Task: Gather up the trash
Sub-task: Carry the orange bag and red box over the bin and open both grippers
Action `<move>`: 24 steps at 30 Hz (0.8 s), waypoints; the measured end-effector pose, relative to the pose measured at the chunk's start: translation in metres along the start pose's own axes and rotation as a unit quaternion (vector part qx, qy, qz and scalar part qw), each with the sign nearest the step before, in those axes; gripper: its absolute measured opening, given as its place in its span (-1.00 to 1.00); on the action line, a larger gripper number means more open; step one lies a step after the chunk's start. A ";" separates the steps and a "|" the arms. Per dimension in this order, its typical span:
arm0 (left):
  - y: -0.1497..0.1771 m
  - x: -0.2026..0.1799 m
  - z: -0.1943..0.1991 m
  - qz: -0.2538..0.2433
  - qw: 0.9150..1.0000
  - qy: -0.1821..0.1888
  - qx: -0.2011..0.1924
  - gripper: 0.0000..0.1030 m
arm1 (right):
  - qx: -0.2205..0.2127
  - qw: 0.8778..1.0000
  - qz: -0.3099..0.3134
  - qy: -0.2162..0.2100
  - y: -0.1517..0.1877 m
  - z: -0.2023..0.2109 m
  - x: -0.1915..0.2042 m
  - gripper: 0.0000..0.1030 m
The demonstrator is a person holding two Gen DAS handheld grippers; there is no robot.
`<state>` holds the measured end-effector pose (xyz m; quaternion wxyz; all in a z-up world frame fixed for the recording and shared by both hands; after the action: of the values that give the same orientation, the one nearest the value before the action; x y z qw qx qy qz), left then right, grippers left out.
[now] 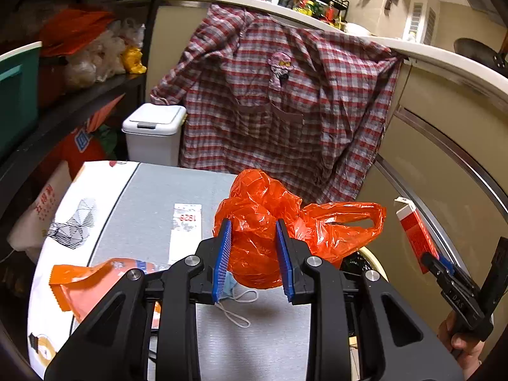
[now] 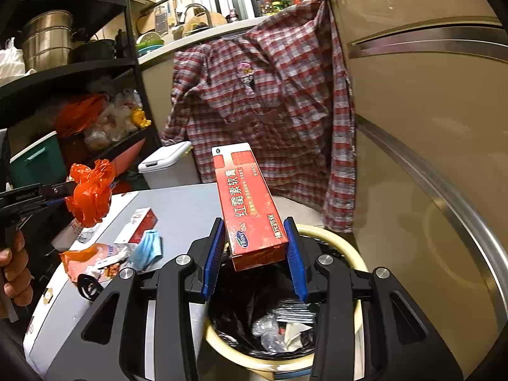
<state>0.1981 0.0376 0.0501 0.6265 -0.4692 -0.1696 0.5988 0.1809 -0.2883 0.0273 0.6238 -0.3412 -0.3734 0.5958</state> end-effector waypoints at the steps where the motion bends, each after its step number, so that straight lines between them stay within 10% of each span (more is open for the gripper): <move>1: 0.001 -0.002 -0.003 -0.002 1.000 0.001 0.003 -0.46 | 0.001 1.000 -0.003 0.002 -0.001 -0.001 -0.003 -0.25; 24: 0.026 -0.059 -0.065 -0.046 0.997 0.035 0.058 -0.46 | 0.003 1.000 -0.011 0.028 -0.009 -0.009 -0.026 -0.25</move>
<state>0.2194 -0.0451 0.0177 0.6856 -0.4443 -0.1337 0.5610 0.1929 -0.3144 0.0295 0.6417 -0.3518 -0.3580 0.5799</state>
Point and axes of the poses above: each gripper's, at about its wrist camera, not at the fingertips, and z roughly against the way its jaws point, x to its left, y to its underside, the point moved 1 cm from there along -z, roughly the way its jaws point, and after that the axes turned 12 degrees about y, right-handed, at the moved point
